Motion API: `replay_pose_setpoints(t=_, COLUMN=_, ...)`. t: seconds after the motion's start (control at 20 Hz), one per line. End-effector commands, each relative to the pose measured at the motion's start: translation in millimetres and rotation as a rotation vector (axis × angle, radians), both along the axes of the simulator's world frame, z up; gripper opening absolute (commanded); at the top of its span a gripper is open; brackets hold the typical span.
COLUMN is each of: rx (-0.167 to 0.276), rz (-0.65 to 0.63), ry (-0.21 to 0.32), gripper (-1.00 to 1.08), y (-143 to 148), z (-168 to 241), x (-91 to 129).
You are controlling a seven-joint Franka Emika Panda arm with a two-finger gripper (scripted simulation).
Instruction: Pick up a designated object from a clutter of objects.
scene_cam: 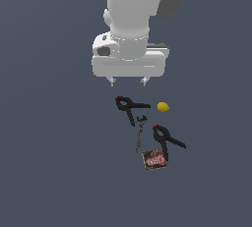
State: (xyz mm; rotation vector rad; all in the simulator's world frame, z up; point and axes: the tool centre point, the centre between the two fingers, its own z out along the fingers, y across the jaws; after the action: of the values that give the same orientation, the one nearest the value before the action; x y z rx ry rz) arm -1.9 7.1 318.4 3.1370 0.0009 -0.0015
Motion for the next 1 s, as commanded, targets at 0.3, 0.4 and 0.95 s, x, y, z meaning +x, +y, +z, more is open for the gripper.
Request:
replay_pose_setpoints(t=0.3, rx=-0.002, rz=-0.026, ry=0.004, gripper=0.28, y=-13, z=2, x=1)
replay_pose_setpoints(t=0.4, rx=-0.002, rz=-0.028, ry=0.005, gripper=0.28, y=-14, z=2, x=1)
replay_pose_setpoints(t=0.95, rx=-0.014, rz=0.004, ry=0.036, gripper=0.28, y=-10, z=-26, x=5)
